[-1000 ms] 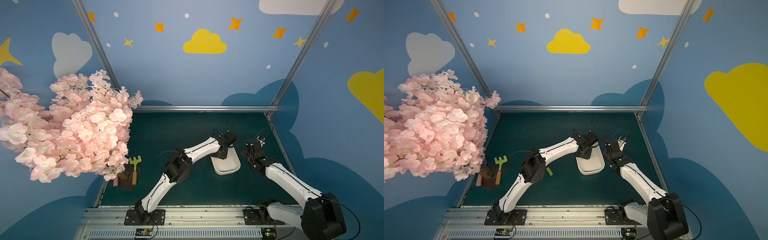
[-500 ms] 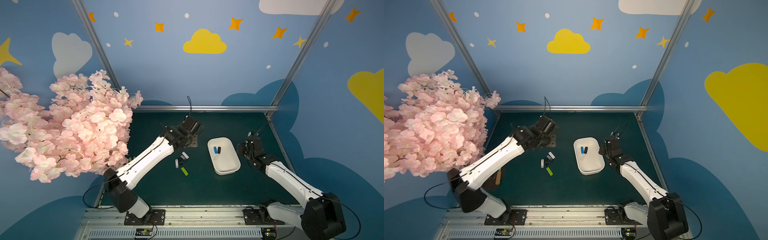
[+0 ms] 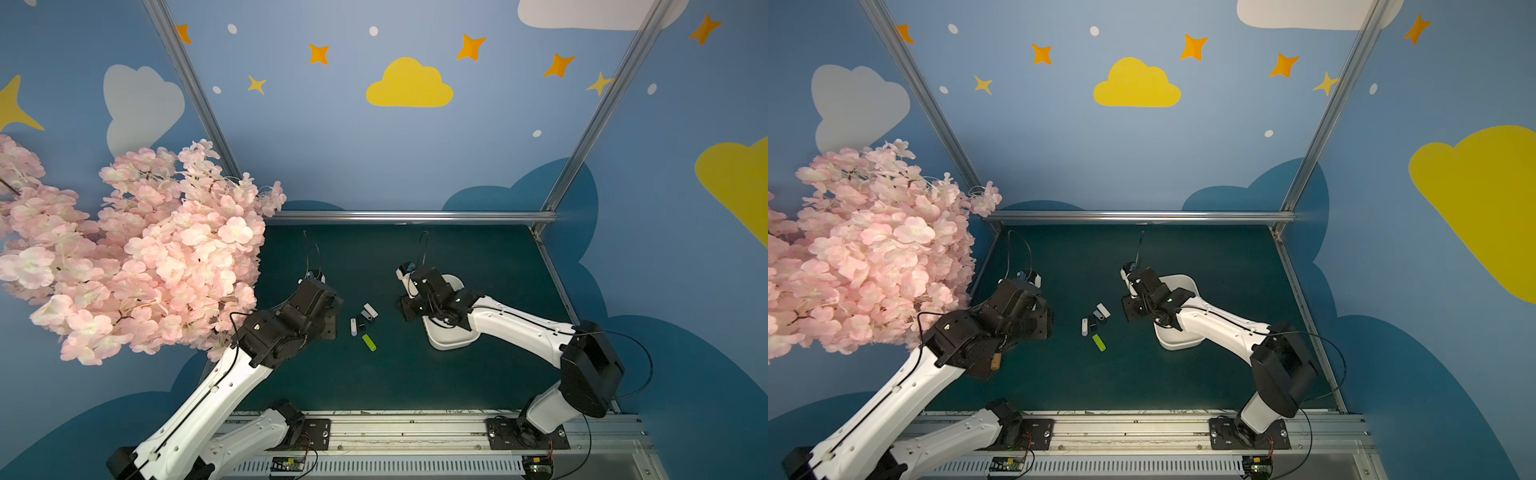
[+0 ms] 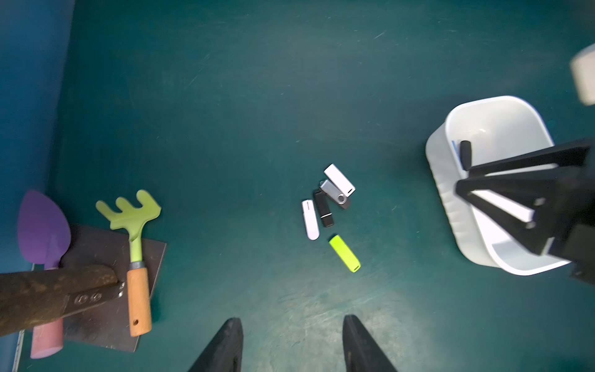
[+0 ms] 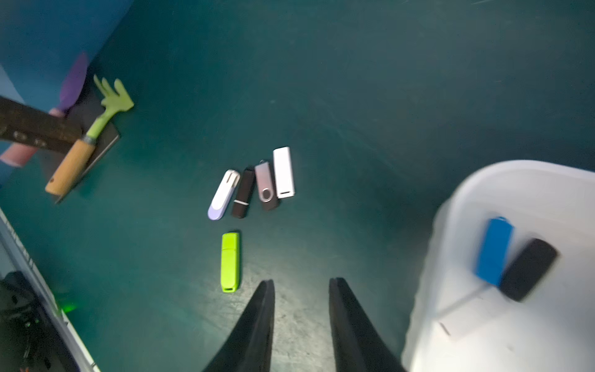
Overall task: Put the usb flash drive into the storage box
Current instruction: Pick up the USB flash from the center of the board.
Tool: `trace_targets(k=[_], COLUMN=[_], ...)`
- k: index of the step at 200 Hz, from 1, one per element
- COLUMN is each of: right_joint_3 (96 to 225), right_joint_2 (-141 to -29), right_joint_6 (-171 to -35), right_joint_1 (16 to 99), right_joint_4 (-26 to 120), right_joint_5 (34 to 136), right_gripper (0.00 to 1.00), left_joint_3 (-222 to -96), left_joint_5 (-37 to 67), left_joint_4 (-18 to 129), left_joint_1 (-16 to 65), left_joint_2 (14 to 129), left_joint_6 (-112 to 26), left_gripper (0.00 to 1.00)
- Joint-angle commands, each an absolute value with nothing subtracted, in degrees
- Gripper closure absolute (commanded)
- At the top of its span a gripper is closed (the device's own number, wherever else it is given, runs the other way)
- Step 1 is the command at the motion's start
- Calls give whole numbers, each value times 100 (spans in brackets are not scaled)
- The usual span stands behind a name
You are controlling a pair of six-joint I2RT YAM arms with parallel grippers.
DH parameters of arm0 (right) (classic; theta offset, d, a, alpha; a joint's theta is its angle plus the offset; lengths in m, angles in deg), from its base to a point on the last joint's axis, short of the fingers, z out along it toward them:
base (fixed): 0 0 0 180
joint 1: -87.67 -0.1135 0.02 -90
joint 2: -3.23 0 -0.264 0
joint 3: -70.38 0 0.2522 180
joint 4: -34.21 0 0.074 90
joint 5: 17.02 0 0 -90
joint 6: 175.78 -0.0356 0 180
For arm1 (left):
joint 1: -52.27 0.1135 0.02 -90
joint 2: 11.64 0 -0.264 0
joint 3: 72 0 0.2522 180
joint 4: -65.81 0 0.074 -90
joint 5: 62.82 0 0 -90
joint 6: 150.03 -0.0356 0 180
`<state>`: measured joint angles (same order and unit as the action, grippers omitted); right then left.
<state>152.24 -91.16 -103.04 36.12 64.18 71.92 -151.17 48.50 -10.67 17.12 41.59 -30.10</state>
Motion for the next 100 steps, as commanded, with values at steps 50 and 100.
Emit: trace_targets(k=[50, 100], right_joint_3=[16431, 16922], right_joint_2=[-10828, -11453], right_joint_6=[-9915, -9946], right_joint_1=[2677, 2450], right_joint_4=[7438, 7626], right_joint_5=[7414, 7363], right_gripper=[63, 62], left_joint_3=[-14404, -14289], left_joint_5=[5352, 5099], left_joint_4=[-800, -689], left_joint_1=[1915, 2178], left_joint_2=[3497, 3260], left_joint_6=[-3285, -3304], left_gripper=[38, 31])
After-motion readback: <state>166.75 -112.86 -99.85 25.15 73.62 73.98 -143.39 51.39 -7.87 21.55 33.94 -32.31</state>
